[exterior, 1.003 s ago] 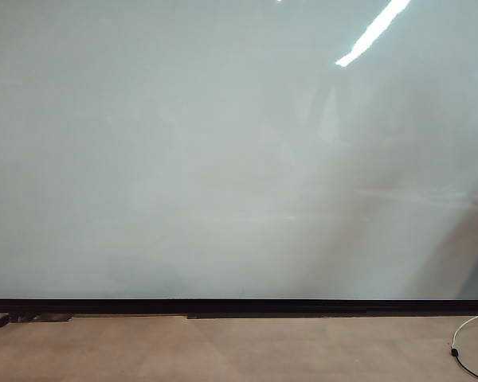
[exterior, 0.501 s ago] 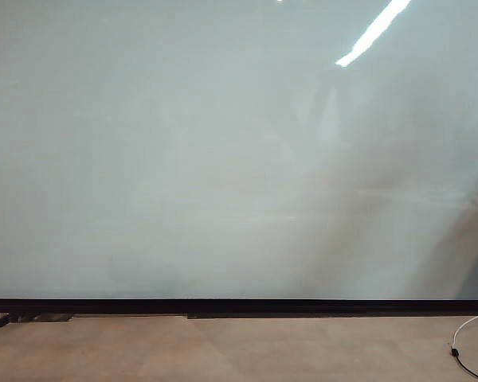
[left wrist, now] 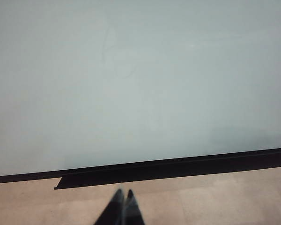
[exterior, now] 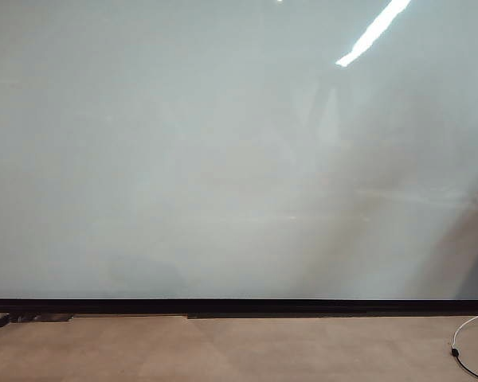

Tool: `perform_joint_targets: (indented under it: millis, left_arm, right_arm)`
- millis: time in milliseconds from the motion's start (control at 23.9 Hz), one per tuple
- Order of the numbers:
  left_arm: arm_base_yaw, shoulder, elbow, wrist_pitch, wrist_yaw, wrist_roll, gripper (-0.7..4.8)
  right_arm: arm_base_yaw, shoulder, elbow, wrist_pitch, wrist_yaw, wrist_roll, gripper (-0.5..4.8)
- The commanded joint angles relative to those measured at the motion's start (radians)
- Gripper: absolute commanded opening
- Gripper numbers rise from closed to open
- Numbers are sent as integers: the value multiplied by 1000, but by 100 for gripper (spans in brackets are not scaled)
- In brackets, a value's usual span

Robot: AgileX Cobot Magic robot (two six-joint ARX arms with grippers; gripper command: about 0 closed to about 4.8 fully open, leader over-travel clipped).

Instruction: Pick up the pen on the shelf to the right of the whiteboard and draw a straight line.

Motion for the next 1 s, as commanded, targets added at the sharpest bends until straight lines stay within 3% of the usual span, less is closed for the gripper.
perform_joint_targets:
  millis: [42,125,334,543,627,794,1003]
  left_arm:
    - [0,0,3,13,0,1,-5]
    - [0,0,3,13,0,1,-5]
    - [0,0,3,13,0,1,-5]
    - [0,0,3,13,0,1,-5]
    - [0,0,3,13,0,1,-5]
    - [0,0,3,13,0,1,-5]
    - [0,0,3,13,0,1,-5]
  right_arm:
    - [-1,-3,3,17,-2,-2,122]
    - [-1,-3,3,16,-2,-2,79]
    - [-2,-3,3,16,-2,-2,39]
    - [-4,-4,1,16,-3,2,39]
    - [-17,-34,-14,16,3,2,-9]
    - [-75,-124,-48,16,36,6,-9]
    - [-151,-257,-119,11,100,109,-9]
